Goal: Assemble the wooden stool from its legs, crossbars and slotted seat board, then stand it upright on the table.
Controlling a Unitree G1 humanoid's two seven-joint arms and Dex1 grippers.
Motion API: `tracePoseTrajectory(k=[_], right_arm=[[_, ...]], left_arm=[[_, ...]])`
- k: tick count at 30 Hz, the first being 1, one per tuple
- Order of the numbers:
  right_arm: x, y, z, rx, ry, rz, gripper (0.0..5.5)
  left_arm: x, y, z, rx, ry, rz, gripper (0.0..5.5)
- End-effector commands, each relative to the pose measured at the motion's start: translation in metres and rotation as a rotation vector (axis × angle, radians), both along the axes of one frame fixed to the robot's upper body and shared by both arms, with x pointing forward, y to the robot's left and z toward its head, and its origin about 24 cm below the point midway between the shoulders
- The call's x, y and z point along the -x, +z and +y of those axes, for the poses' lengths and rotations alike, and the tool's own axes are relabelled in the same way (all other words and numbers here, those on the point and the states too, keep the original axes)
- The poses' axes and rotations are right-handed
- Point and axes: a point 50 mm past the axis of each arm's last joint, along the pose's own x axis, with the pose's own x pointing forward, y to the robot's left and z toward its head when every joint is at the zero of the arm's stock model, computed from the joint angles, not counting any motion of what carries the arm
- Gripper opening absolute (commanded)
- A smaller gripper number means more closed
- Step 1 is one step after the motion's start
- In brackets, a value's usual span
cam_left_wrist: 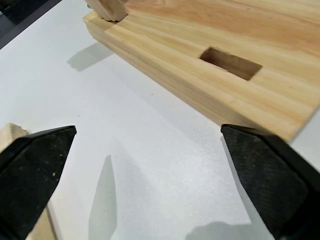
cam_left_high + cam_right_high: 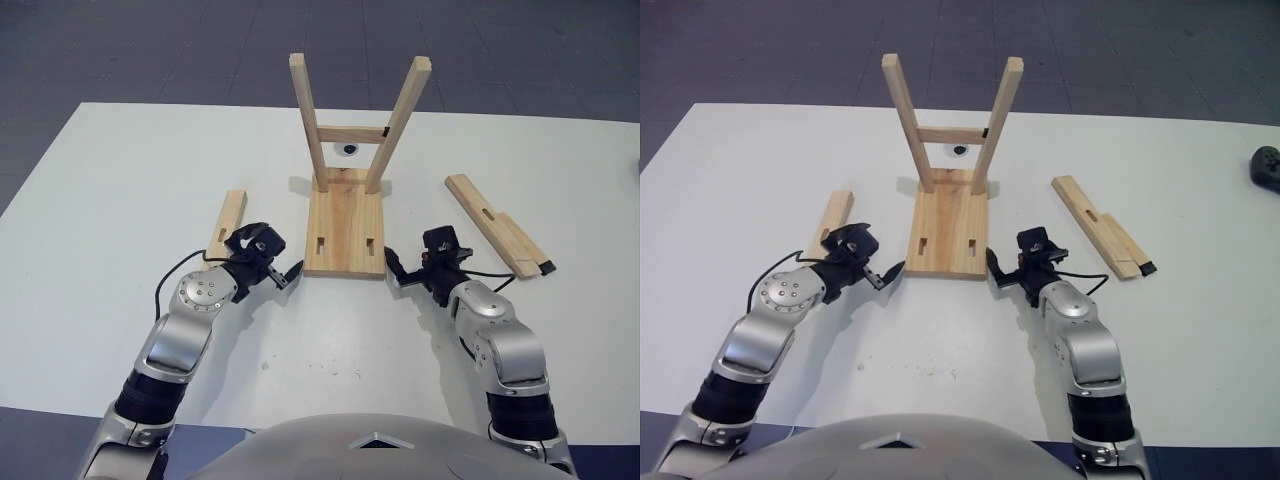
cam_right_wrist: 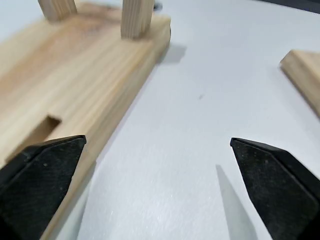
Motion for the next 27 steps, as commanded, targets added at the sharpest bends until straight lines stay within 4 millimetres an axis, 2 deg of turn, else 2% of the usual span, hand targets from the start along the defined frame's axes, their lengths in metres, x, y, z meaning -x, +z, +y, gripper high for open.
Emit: tracePoseTrajectory(k=[1, 4, 8, 10, 14, 16, 21, 27], right_arm=[[-0.017, 0.045, -0.046, -0.038, -0.133, -0.248, 5.39], [-0.021, 0.056, -0.094, 0.068, -0.238, -0.28, 5.39], [-0.017, 0.038, -0.156, 0.333, -0.352, -0.133, 5.39], [-0.016, 0.023, -0.177, 0.428, -0.356, -0.037, 5.39], [-0.005, -0.001, -0.203, 0.59, -0.33, 0.106, 5.39], [0.0, -0.01, -0.207, 0.605, -0.311, 0.145, 5.39], [0.009, -0.024, -0.185, 0.532, -0.209, 0.133, 5.39], [0.013, -0.018, -0.172, 0.483, -0.22, 0.04, 5.39]], left_arm=[[-0.018, 0.024, 0.013, 0.052, 0.068, -0.074, 5.4], [-0.035, 0.048, 0.025, 0.18, 0.176, -0.156, 5.4], [-0.055, 0.073, 0.047, 0.379, 0.43, -0.284, 5.4], [-0.057, 0.076, 0.053, 0.413, 0.501, -0.31, 5.4], [-0.055, 0.068, 0.046, 0.398, 0.494, -0.281, 5.4], [-0.053, 0.064, 0.043, 0.387, 0.488, -0.264, 5.4], [-0.05, 0.054, 0.036, 0.384, 0.475, -0.226, 5.4], [-0.046, 0.047, 0.029, 0.387, 0.449, -0.192, 5.4]])
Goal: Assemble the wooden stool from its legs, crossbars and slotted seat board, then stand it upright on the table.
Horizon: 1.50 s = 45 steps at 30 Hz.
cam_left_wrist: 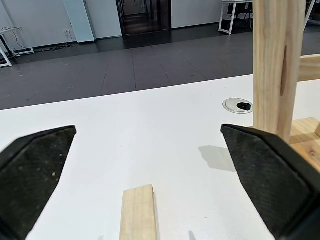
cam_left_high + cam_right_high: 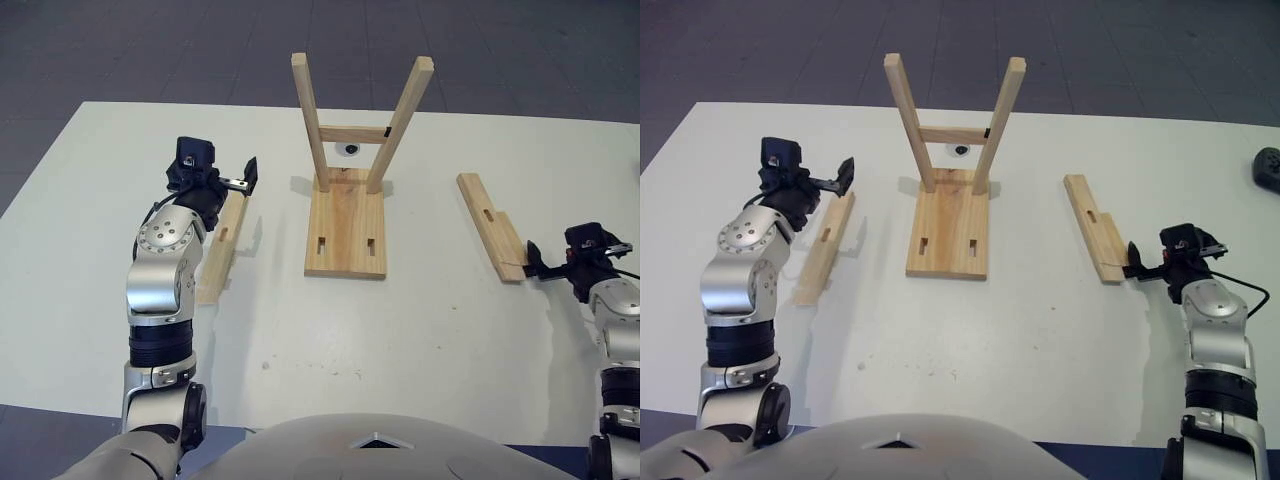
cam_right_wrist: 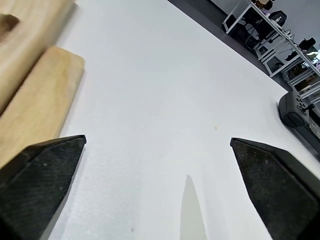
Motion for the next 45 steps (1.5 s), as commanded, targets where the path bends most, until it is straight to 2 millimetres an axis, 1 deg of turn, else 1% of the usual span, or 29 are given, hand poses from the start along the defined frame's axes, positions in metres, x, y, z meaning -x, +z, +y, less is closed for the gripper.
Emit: tracePoseTrajectory(k=[1, 9, 15, 20, 26, 29, 31, 36, 40, 45], right_arm=[[0.005, -0.002, 0.009, -0.034, 0.012, -0.022, 5.39], [0.01, -0.006, 0.032, -0.094, 0.048, -0.039, 5.39], [0.012, -0.008, 0.04, -0.122, 0.043, -0.043, 5.39], [0.011, -0.003, 0.045, -0.149, 0.033, -0.092, 5.39], [0.01, 0.003, 0.054, -0.256, -0.002, -0.172, 5.39], [0.013, -0.004, 0.061, -0.298, -0.018, -0.111, 5.39], [0.017, -0.013, 0.066, -0.317, -0.054, -0.045, 5.39], [0.024, -0.026, 0.076, -0.393, -0.16, 0.031, 5.39], [0.026, -0.027, 0.076, -0.386, -0.19, 0.065, 5.39], [0.021, -0.017, 0.076, -0.503, -0.279, 0.061, 5.39]], left_arm=[[0.004, -0.007, -0.004, 0.003, -0.02, 0.036, 5.4], [0.006, -0.011, -0.009, -0.001, -0.045, 0.049, 5.4], [0.007, -0.012, -0.009, -0.007, -0.051, 0.053, 5.4], [0.007, -0.013, -0.011, -0.012, -0.06, 0.055, 5.4], [0.008, -0.014, -0.012, -0.019, -0.068, 0.057, 5.4], [0.008, -0.014, -0.012, -0.023, -0.066, 0.059, 5.4], [0.008, -0.014, -0.011, -0.027, -0.064, 0.061, 5.4], [0.009, -0.016, -0.009, -0.036, -0.063, 0.074, 5.4], [0.01, -0.019, -0.01, -0.04, -0.063, 0.082, 5.4], [0.012, -0.021, -0.011, -0.037, -0.059, 0.09, 5.4]])
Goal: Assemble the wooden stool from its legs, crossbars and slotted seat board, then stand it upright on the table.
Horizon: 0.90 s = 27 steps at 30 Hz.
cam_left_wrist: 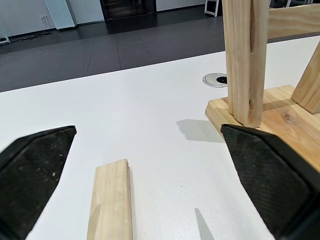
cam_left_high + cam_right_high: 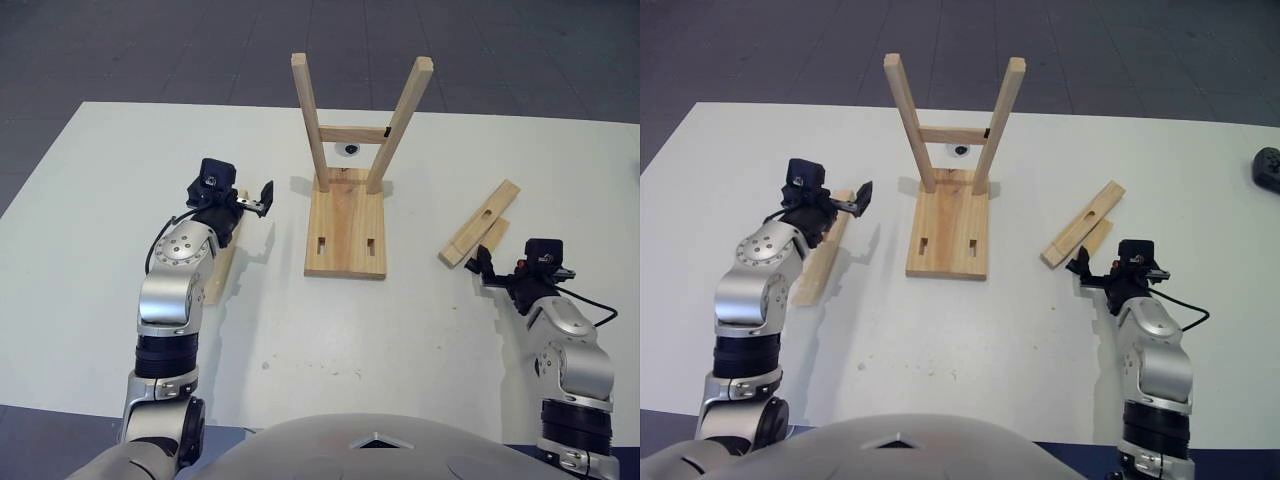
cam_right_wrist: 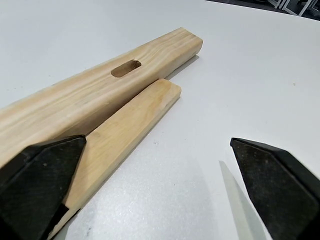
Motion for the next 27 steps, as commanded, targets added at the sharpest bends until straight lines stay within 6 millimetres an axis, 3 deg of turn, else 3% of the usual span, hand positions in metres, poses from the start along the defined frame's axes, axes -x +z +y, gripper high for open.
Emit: tracePoseTrajectory(k=[1, 5, 10, 17, 22, 27], right_arm=[[0.004, -0.006, 0.0, -0.083, -0.092, 0.083, 5.39], [-0.006, 0.01, -0.009, 0.092, 0.006, 0.045, 5.39], [-0.016, 0.025, -0.023, 0.165, -0.005, 0.016, 5.39], [-0.016, 0.023, 0.01, 0.077, 0.036, -0.015, 5.39], [-0.004, 0.009, 0.017, 0.046, 0.011, 0.046, 5.39], [-0.003, 0.012, 0.021, 0.034, -0.003, 0.02, 5.39]], left_arm=[[0.003, -0.003, 0.001, -0.014, 0.008, 0.018, 5.4], [0.006, -0.008, 0.002, -0.015, 0.011, 0.035, 5.4], [0.006, -0.008, 0.004, -0.02, 0.019, 0.037, 5.4], [0.007, -0.01, 0.002, -0.015, 0.021, 0.042, 5.4], [0.007, -0.011, 0.006, -0.021, 0.028, 0.046, 5.4], [0.008, -0.012, 0.006, -0.027, 0.029, 0.051, 5.4]])
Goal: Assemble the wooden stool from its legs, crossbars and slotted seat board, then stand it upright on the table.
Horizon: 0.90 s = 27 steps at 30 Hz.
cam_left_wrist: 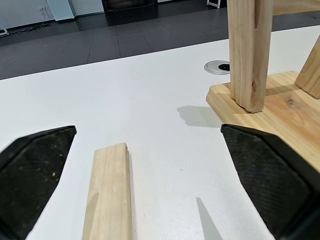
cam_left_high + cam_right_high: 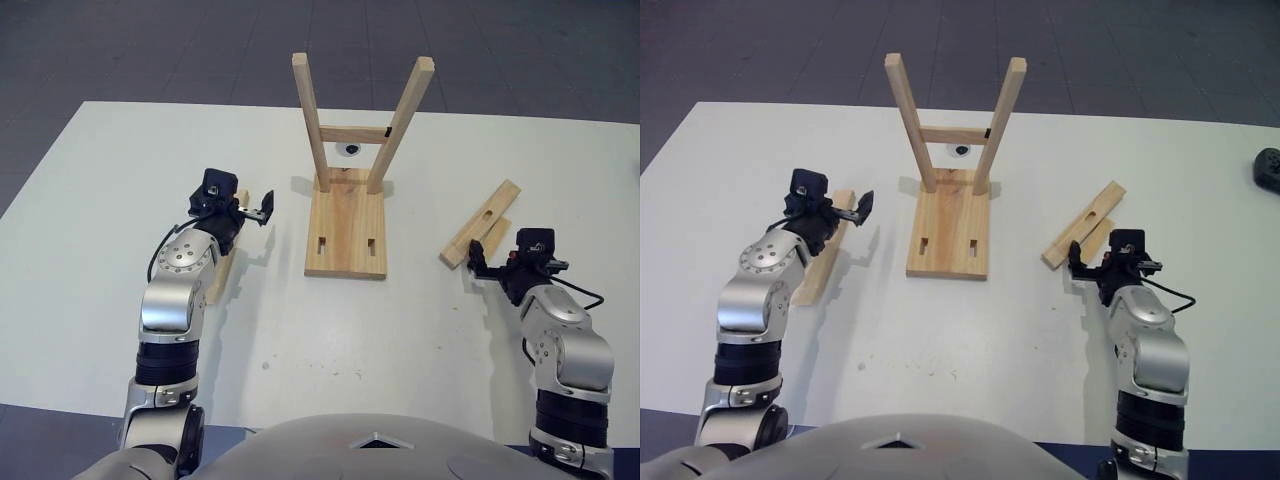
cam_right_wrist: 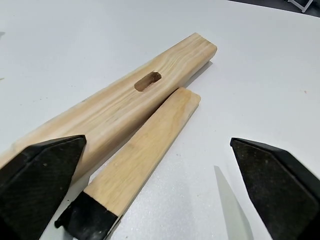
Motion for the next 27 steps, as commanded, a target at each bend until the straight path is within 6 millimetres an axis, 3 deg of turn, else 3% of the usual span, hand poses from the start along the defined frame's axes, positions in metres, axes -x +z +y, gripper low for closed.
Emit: tracePoseTrajectory(k=[1, 12, 27], right_arm=[[0.005, -0.003, 0.003, -0.025, -0.018, 0.01, 5.39], [0.024, -0.017, 0.024, -0.102, -0.043, 0.041, 5.39], [0.038, -0.028, 0.022, -0.136, -0.118, 0.07, 5.39]], left_arm=[[0.002, -0.002, 0.003, -0.017, 0.011, 0.018, 5.4], [0.005, -0.005, 0.002, -0.021, 0.003, 0.027, 5.4], [0.006, -0.008, 0.001, -0.025, 0.003, 0.029, 5.4]])
